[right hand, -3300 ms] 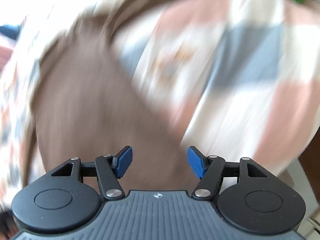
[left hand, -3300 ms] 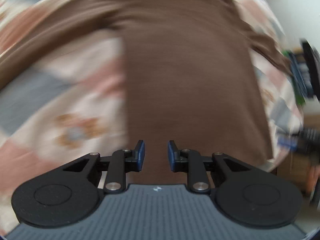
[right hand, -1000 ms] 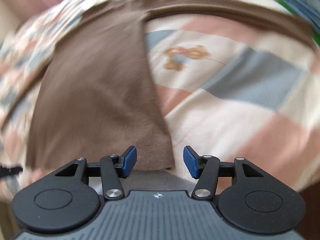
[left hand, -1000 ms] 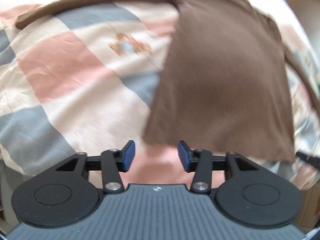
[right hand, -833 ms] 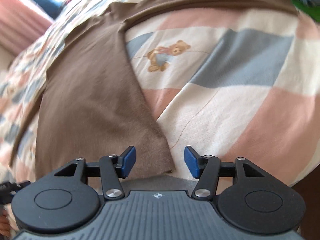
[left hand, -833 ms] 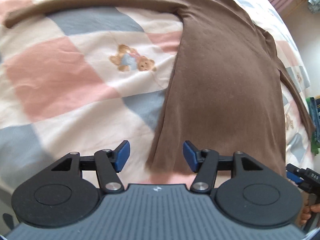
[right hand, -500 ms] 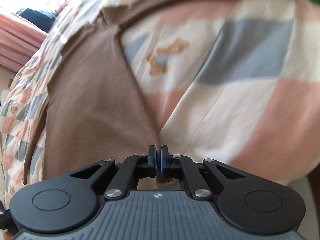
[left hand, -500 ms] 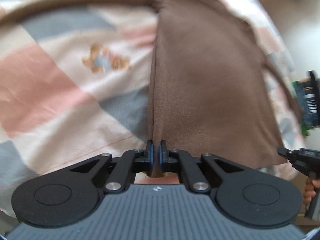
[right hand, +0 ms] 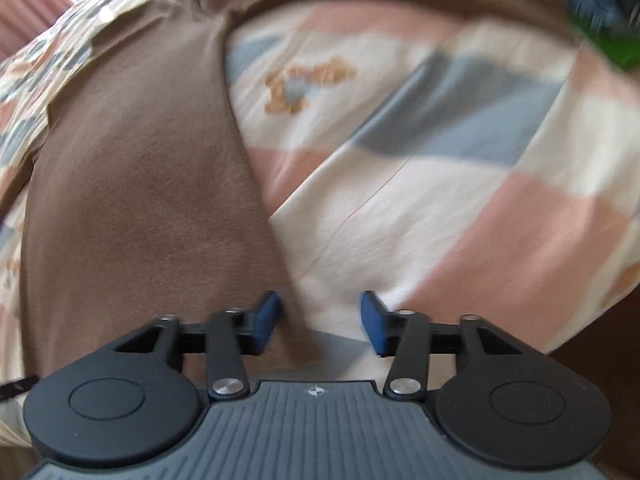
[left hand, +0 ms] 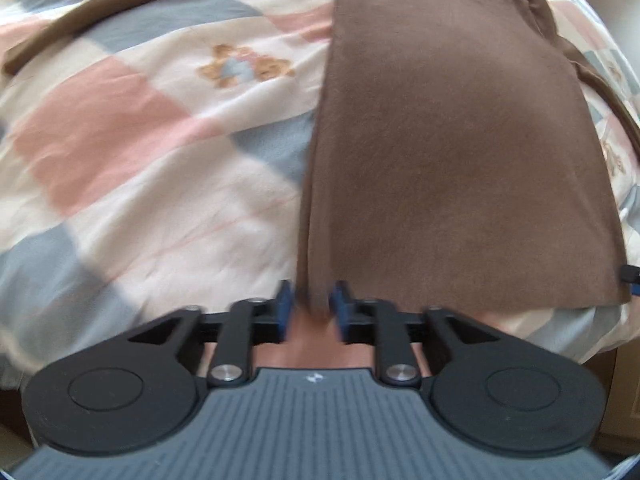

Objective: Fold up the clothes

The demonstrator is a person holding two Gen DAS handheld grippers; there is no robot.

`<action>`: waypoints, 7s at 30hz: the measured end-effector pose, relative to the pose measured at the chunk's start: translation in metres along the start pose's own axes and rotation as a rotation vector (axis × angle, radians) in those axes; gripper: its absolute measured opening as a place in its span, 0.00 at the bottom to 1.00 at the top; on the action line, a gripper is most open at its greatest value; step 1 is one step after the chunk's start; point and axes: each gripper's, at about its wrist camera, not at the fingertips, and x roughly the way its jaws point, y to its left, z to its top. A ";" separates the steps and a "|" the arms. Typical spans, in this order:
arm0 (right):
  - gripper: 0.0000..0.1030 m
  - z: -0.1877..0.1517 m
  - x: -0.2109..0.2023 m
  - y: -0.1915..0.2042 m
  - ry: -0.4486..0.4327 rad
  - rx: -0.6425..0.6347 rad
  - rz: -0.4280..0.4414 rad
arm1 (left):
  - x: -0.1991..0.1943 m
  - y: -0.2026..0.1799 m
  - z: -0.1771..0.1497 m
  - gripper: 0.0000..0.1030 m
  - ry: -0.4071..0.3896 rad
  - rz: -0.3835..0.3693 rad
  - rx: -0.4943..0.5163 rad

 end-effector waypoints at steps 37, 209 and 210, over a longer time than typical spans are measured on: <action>0.43 0.392 0.128 0.273 -0.223 -0.706 0.443 | 0.087 -0.067 0.445 0.37 -0.274 -0.114 0.463; 0.98 0.109 0.018 0.342 0.325 -0.476 -0.138 | -0.036 0.332 0.214 0.27 -0.318 0.080 -1.143; 0.98 0.110 0.020 0.345 0.329 -0.484 -0.132 | -0.039 0.332 0.209 0.27 -0.304 0.134 -1.129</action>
